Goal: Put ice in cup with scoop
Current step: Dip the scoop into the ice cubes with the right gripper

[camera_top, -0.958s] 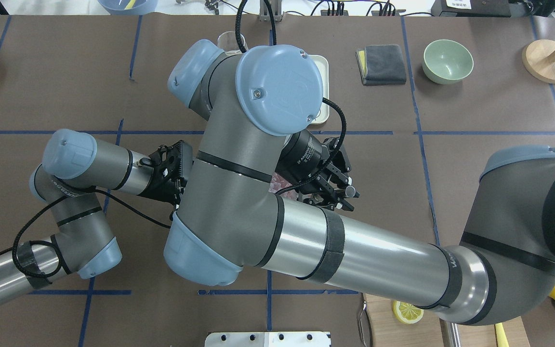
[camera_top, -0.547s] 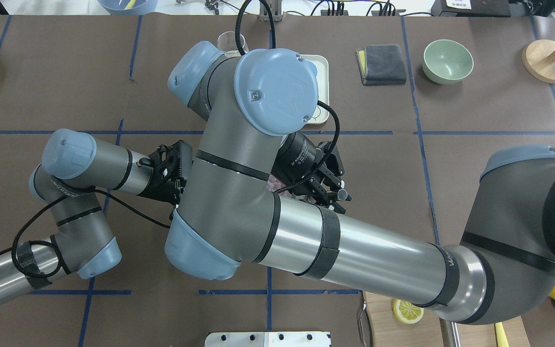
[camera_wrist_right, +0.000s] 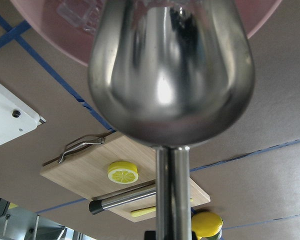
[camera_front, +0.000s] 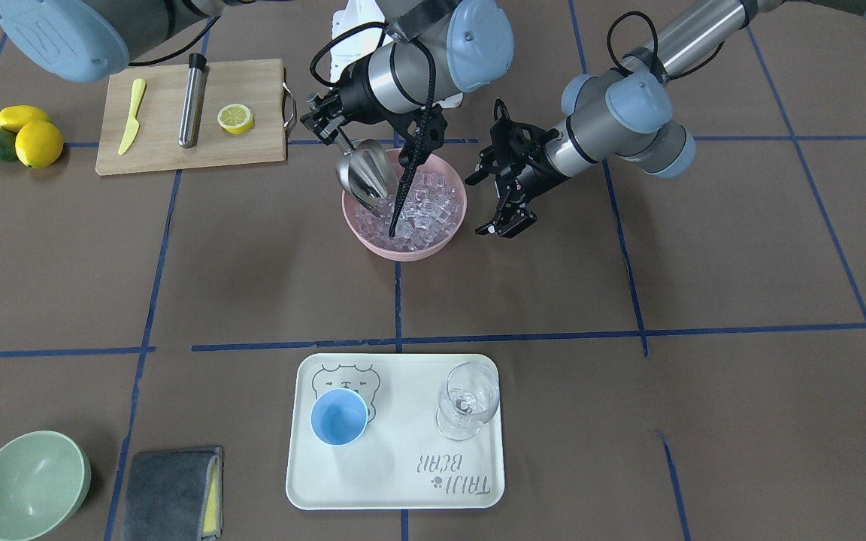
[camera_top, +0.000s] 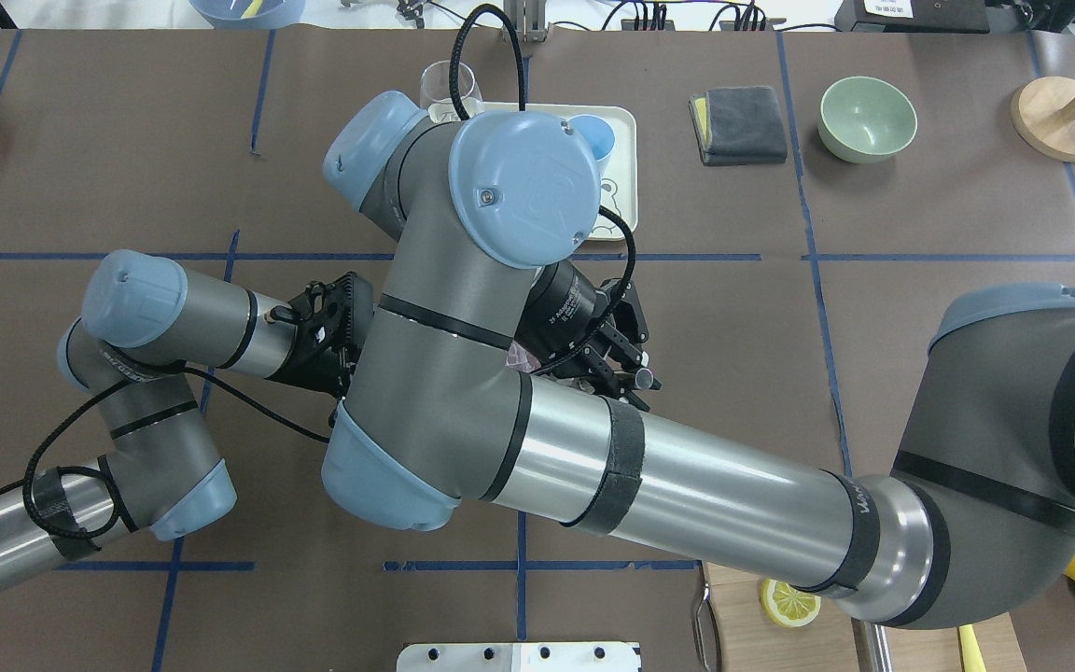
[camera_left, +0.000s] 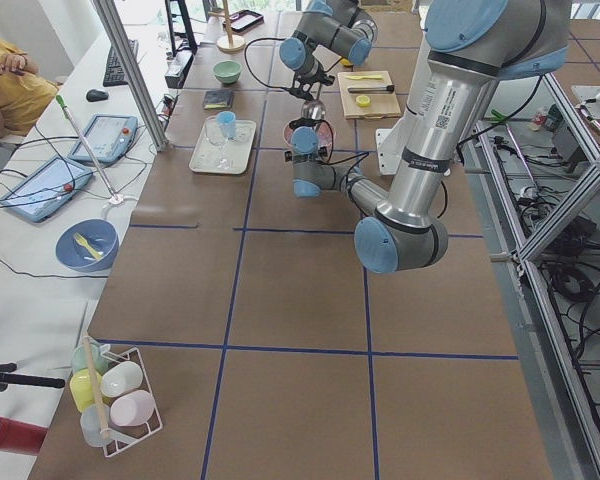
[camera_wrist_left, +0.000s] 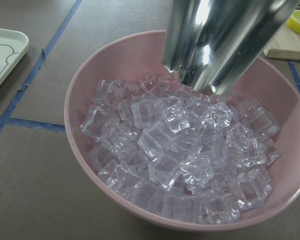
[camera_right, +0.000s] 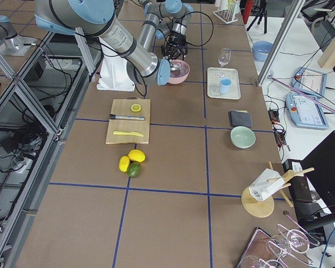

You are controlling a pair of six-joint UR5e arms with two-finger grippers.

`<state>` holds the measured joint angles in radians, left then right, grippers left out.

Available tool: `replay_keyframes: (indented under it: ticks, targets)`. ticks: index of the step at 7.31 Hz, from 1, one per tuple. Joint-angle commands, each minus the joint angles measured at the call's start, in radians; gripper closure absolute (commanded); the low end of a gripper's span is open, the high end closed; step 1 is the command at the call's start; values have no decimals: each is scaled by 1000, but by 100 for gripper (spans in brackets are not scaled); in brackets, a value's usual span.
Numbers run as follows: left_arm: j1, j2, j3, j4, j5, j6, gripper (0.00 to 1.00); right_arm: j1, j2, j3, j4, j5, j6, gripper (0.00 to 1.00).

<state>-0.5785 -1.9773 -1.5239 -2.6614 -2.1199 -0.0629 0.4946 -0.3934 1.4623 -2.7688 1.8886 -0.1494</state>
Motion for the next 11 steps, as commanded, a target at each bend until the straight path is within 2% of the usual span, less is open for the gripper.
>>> replay_keyframes:
  ticks: [1, 6, 9, 11]
  targets:
    - [0, 1, 1, 0, 0, 0, 0, -10, -8, -8, 40, 0, 7, 100]
    - [0, 1, -1, 0, 0, 0, 0, -16, -85, 9, 136, 1, 8, 100]
    - [-1, 1, -4, -2, 0, -2, 0, -16, -181, 94, 210, 3, 8, 100]
    - [-1, 3, -7, -2, 0, -3, 0, -16, -220, 107, 248, 3, 11, 100]
